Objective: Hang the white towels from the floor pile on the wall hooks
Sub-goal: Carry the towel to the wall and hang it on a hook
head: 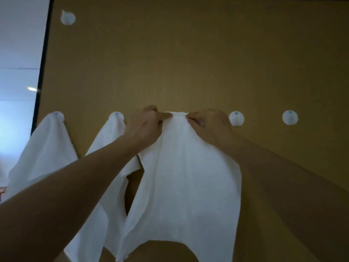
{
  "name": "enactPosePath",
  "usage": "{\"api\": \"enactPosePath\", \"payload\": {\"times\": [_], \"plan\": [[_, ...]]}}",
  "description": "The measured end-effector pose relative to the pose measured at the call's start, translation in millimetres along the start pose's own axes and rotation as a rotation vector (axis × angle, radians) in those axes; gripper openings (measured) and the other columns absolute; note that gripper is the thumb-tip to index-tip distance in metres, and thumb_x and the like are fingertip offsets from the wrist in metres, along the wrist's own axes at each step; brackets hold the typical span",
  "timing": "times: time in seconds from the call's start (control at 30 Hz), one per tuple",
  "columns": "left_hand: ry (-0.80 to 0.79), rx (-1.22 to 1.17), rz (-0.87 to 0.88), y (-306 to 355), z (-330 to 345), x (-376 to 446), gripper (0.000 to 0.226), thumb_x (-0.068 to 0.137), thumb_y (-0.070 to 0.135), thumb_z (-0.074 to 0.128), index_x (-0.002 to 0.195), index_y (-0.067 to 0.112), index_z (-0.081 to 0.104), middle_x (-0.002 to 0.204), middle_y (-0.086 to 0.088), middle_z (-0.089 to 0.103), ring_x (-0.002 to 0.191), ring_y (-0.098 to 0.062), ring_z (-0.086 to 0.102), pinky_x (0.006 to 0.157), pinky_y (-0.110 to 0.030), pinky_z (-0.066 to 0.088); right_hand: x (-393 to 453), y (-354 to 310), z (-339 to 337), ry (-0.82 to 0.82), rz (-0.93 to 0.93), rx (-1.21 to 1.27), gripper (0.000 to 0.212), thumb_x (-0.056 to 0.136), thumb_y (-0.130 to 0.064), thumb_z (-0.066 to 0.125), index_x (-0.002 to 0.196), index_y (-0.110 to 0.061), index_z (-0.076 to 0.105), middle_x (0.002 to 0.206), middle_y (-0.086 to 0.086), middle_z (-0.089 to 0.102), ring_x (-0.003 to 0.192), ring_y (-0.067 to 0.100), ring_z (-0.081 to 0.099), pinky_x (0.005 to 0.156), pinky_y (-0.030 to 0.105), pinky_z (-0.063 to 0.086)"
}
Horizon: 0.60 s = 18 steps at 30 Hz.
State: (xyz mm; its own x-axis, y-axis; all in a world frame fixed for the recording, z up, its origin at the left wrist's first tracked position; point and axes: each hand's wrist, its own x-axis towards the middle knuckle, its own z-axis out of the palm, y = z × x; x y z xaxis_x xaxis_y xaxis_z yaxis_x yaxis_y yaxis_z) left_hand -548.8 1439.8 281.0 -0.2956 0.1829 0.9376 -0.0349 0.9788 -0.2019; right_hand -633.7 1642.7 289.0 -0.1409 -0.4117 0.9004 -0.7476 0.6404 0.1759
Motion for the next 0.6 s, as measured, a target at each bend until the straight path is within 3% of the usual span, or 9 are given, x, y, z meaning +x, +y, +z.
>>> {"api": "enactPosePath", "payload": {"times": [0.1, 0.2, 0.3, 0.4, 0.47, 0.6], "plan": [[0.031, -0.017, 0.001, -12.4, 25.2, 22.6, 0.038, 0.097, 0.018, 0.045, 0.127, 0.033, 0.062, 0.088, -0.001, 0.055, 0.072, -0.02, 0.052, 0.061, -0.03, 0.037, 22.8, 10.9, 12.7, 0.017, 0.095, 0.102, 0.027, 0.096, -0.032, 0.055, 0.115, -0.027, 0.072, 0.118, -0.008, 0.07, 0.113, 0.016, 0.063, 0.095, 0.036, 0.048], [0.06, -0.065, -0.035, -15.3, 45.3, 28.3, 0.036, 0.097, 0.018, 0.045, 0.126, 0.03, 0.064, 0.09, -0.001, 0.06, 0.073, -0.017, 0.051, 0.064, -0.028, 0.035, 29.6, 16.0, 20.4, -0.009, 0.2, 0.313, 0.022, 0.091, -0.029, 0.061, 0.106, -0.028, 0.077, 0.111, -0.014, 0.072, 0.109, 0.007, 0.063, 0.097, 0.034, 0.048], [0.059, -0.171, -0.07, -10.1, 63.9, 23.1, 0.034, 0.097, 0.019, 0.044, 0.124, 0.025, 0.064, 0.106, -0.004, 0.069, 0.088, -0.02, 0.061, 0.078, -0.034, 0.048, 31.1, 23.1, 28.1, -0.029, 0.285, 0.5, 0.017, 0.085, -0.03, 0.064, 0.094, -0.032, 0.079, 0.099, -0.018, 0.073, 0.1, 0.001, 0.064, 0.095, 0.035, 0.051], [0.115, -0.267, -0.129, 0.4, 70.8, 17.7, 0.032, 0.095, 0.017, 0.047, 0.121, 0.018, 0.066, 0.117, -0.002, 0.068, 0.102, -0.02, 0.063, 0.089, -0.03, 0.046, 27.3, 23.3, 35.4, -0.079, 0.303, 0.604, 0.014, 0.085, -0.033, 0.065, 0.087, -0.037, 0.079, 0.093, -0.02, 0.073, 0.095, 0.001, 0.066, 0.092, 0.037, 0.054], [0.112, -0.353, -0.209, 6.5, 73.5, 14.4, 0.029, 0.094, 0.02, 0.05, 0.118, 0.018, 0.066, 0.116, 0.0, 0.068, 0.1, -0.017, 0.063, 0.084, -0.023, 0.044, 22.4, 20.4, 42.9, -0.087, 0.304, 0.649, 0.015, 0.087, -0.037, 0.064, 0.084, -0.038, 0.078, 0.091, -0.015, 0.075, 0.093, 0.006, 0.068, 0.091, 0.04, 0.055], [0.034, -0.51, -0.314, 17.3, 78.0, 8.9, 0.024, 0.094, 0.029, 0.05, 0.107, 0.02, 0.068, 0.093, 0.006, 0.068, 0.078, -0.008, 0.061, 0.062, -0.02, 0.041, 12.9, 14.8, 48.8, -0.079, 0.306, 0.747, 0.024, 0.086, -0.047, 0.059, 0.081, -0.032, 0.078, 0.081, -0.006, 0.075, 0.082, 0.01, 0.07, 0.08, 0.037, 0.056]]}}
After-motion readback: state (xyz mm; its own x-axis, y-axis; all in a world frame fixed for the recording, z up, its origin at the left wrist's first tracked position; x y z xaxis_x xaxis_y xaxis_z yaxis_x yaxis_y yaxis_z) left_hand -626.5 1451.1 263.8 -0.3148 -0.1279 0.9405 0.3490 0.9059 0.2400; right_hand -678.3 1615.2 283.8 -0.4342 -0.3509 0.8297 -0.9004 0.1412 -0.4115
